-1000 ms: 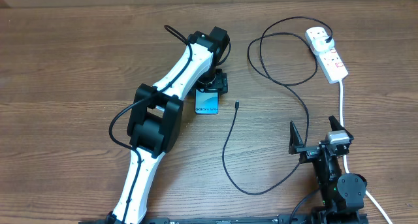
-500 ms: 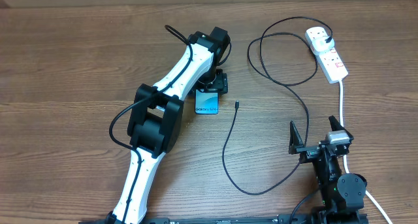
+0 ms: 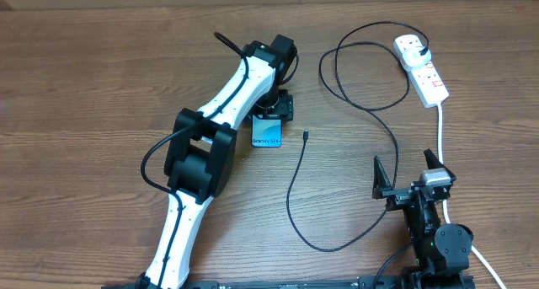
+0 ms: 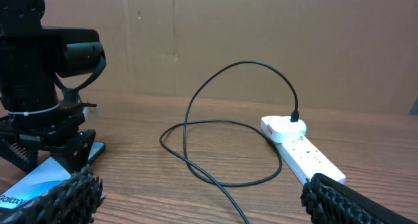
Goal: Plug charger to phone and switch on socket
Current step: 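Close the left gripper on the phone's sides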
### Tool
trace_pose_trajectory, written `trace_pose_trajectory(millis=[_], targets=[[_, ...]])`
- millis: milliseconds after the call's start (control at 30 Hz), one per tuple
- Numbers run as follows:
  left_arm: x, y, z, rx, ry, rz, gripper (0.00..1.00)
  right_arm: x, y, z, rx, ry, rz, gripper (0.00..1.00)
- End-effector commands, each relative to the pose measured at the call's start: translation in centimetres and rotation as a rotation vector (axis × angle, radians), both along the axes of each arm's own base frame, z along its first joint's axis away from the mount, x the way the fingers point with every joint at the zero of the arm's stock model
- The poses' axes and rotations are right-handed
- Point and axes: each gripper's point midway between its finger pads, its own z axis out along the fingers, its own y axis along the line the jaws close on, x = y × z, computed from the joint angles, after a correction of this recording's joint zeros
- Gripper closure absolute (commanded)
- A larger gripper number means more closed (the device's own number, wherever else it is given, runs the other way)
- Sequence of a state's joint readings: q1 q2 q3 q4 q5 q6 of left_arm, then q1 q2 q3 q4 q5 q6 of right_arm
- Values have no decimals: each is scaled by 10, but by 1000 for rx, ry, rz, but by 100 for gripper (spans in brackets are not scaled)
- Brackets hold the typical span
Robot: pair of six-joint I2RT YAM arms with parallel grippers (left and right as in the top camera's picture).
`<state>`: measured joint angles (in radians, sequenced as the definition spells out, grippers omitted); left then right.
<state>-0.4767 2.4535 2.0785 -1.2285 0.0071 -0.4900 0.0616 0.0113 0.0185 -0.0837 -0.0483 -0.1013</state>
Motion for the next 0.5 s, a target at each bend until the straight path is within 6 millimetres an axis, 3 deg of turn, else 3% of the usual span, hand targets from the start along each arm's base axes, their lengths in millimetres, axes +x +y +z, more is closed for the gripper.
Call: trace_pose_trajectory(millis=[0,467], targets=[[-11,18,-29,77,60,-18,16,0,3,-3,-1,0,15,0],[-7,25,-31,71,60,-15,16,0,3,-3,-1,0,15,0]])
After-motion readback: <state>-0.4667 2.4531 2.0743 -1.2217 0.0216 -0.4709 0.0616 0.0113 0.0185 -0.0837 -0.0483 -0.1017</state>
